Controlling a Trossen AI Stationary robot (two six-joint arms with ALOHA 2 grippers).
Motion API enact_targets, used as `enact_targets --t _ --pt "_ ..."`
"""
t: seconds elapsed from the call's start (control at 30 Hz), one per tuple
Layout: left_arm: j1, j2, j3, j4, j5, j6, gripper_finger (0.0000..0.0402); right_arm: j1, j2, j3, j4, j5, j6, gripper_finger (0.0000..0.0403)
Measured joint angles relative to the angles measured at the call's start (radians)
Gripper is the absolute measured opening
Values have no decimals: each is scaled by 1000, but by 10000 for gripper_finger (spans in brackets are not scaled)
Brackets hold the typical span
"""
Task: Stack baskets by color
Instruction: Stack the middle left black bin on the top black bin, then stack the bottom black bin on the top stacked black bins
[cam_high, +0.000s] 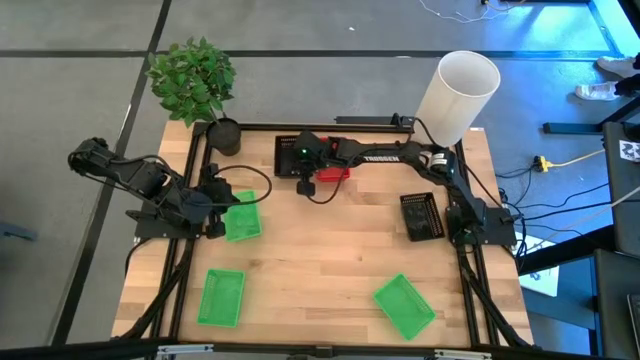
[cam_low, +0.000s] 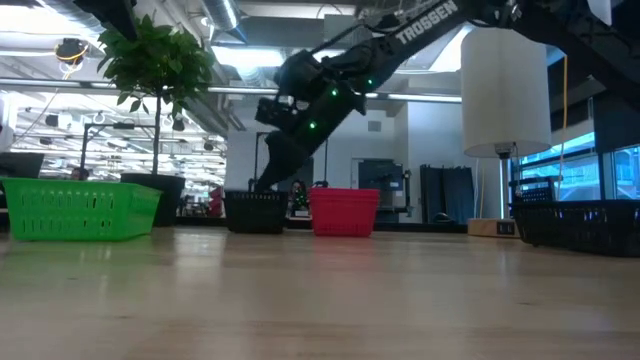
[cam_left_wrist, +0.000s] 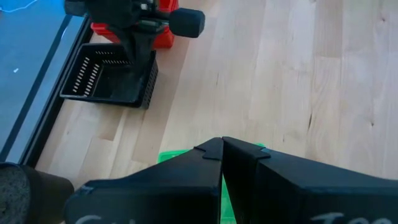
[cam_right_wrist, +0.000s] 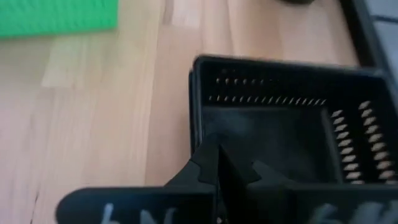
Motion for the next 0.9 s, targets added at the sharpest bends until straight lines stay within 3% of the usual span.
enact_targets --t 0.17,0.3,0.7,0.8,0.9 --pt "0 0 0 0 0 0 0 3 0 1 -21 10 27 0" --pt "0 0 0 0 -1 0 0 37 -22 116 -146 23 22 0" --pt "-1 0 0 -33 5 0 0 203 -48 549 -953 187 82 0" --pt "-1 0 0 -38 5 0 0 232 -49 613 -1135 247 170 0" --pt "-1 0 0 -43 5 1 0 258 -64 593 -1296 324 264 0"
